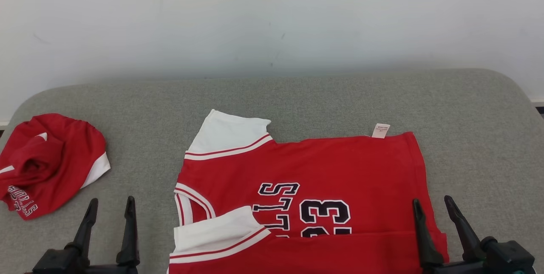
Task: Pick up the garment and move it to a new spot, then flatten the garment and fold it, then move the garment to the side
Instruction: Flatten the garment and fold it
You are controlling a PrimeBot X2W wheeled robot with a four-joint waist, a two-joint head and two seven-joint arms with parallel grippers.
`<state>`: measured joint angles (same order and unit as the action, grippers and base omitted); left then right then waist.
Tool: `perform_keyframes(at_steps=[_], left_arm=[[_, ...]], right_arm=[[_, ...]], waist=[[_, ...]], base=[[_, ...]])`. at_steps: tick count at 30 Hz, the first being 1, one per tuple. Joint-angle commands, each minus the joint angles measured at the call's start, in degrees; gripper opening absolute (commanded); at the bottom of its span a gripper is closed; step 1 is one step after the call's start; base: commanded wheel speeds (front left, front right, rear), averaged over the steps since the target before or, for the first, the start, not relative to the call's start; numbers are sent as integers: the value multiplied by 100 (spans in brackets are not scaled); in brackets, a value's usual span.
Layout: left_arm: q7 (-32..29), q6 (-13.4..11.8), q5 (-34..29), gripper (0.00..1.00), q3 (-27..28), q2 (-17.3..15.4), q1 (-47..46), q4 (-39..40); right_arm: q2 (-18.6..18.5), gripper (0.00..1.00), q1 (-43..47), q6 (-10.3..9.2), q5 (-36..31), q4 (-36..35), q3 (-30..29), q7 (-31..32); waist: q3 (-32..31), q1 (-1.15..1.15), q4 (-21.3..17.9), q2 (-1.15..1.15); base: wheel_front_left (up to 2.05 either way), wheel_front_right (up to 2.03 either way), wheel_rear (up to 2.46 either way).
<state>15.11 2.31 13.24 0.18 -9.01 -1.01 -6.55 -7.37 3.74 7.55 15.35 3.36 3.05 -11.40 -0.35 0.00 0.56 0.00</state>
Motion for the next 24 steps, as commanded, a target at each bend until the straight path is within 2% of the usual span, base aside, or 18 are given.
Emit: perform_keyframes(at_steps=[1, 10, 18, 24], left_arm=[[5, 19, -73, 100, 50, -34, 92, 13], [5, 277, -25, 100, 300, 105, 444, -42], [5, 388, -106, 100, 382, 183, 349, -181], [5, 482, -104, 100, 80, -141, -374, -456]], right_arm=[[-4, 100, 63, -14, -62, 24, 15, -45], [44, 100, 232, -14, -134, 160, 13, -127], [7, 100, 186, -14, -139, 237, 15, -136], [-267, 100, -343, -15, -53, 455, -30, -4]], waist=[[8, 0, 19, 0], [30, 0, 85, 0], [67, 0, 90, 0], [292, 0, 6, 0]], base=[[0, 0, 0], [0, 0, 0], [0, 0, 0], [0, 0, 0]])
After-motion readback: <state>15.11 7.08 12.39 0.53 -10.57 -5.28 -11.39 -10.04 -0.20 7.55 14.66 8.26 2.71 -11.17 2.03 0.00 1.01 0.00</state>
